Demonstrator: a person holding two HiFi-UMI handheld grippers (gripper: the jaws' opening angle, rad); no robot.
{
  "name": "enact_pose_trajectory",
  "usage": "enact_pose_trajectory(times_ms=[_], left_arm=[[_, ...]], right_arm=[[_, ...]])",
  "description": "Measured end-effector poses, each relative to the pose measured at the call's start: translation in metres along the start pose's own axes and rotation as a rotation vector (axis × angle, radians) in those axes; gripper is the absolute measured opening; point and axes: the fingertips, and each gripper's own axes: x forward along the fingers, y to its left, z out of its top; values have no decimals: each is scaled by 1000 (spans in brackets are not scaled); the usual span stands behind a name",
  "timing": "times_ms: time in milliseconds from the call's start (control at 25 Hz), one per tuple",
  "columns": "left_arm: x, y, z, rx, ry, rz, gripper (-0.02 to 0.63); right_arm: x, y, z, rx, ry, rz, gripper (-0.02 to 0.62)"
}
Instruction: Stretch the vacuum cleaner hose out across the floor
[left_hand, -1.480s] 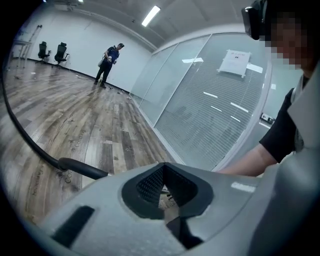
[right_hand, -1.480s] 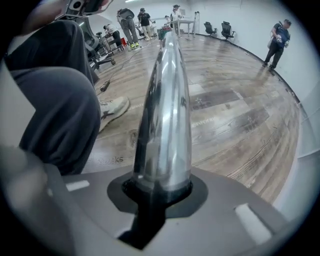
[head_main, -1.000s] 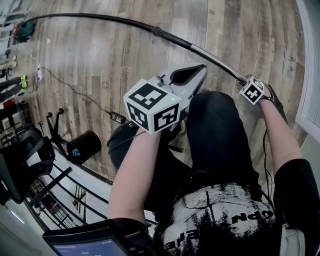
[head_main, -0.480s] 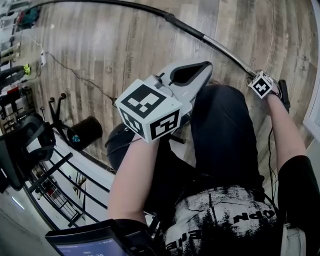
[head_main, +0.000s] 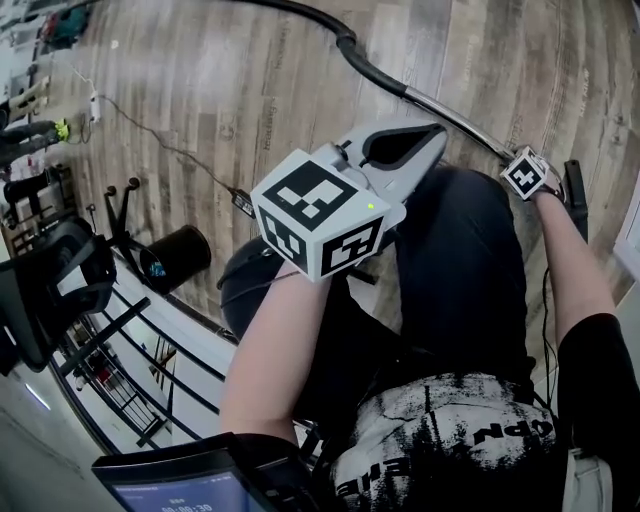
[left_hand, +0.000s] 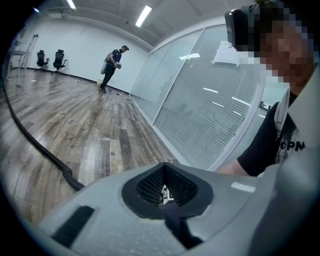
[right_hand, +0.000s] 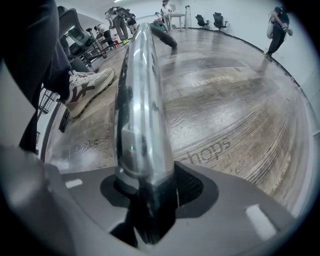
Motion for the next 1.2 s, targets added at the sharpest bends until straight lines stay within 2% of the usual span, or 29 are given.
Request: enact_pose_trajectory(times_ms=[120,280,400,560,680,920,1040,1200], left_arm=[[-3,-1,0,9,-1,-9,0],[-2,1,4,18,-4,-19,0],[8,0,12,35,2,-49,0],[17,-1,16,57,18,-74,0],[21,0,18,68,27,-75,0],[21,1,23,81,20,-75,0],[19,3,26,93,16,-84,0],[16,11,32,82,7,-100,0]], right_arm=[[0,6,1,1,5,2,207],[-18,1,11,-67,-19,-61,233],[-29,3,8,-93,-29,-64,245],[-37,15,-6,-50,-23,-19,172],[-42,10,-7,-72,-31,-50,159],[-31,8,-19,-10,-13,-16,86],[-26,28,-20,76,-24,116,84],[-25,25,-23,57,4,94,83]])
